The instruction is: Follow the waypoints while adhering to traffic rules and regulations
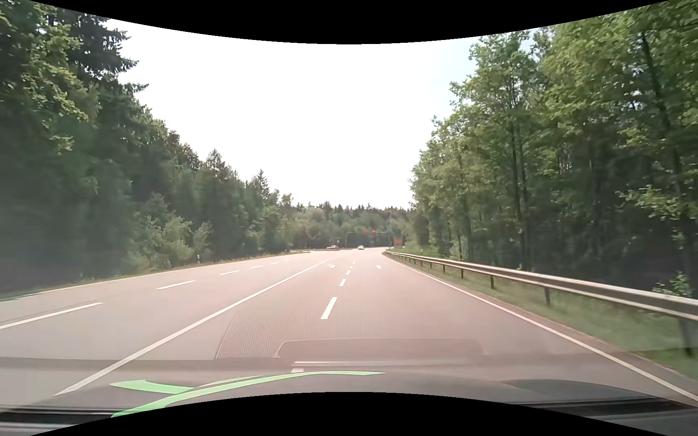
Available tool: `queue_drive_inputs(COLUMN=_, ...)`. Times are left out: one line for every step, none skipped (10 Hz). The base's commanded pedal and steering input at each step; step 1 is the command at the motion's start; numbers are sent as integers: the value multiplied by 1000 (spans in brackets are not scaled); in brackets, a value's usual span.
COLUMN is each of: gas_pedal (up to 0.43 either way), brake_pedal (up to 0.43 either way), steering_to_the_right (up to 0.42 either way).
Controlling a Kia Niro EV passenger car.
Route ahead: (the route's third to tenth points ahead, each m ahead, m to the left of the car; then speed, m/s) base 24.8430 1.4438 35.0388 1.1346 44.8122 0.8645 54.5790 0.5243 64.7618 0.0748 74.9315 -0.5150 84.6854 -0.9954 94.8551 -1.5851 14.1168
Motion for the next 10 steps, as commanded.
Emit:
queue_drive_inputs(gas_pedal=0, brake_pedal=0, steering_to_the_right=-7)
queue_drive_inputs(gas_pedal=0, brake_pedal=0, steering_to_the_right=-7)
queue_drive_inputs(gas_pedal=0, brake_pedal=0, steering_to_the_right=-7)
queue_drive_inputs(gas_pedal=0, brake_pedal=0, steering_to_the_right=-7)
queue_drive_inputs(gas_pedal=0, brake_pedal=0, steering_to_the_right=-6)
queue_drive_inputs(gas_pedal=0, brake_pedal=0, steering_to_the_right=-6)
queue_drive_inputs(gas_pedal=0, brake_pedal=0, steering_to_the_right=-6)
queue_drive_inputs(gas_pedal=0, brake_pedal=0, steering_to_the_right=-5)
queue_drive_inputs(gas_pedal=0, brake_pedal=0, steering_to_the_right=-3)
queue_drive_inputs(gas_pedal=0, brake_pedal=0, steering_to_the_right=-3)
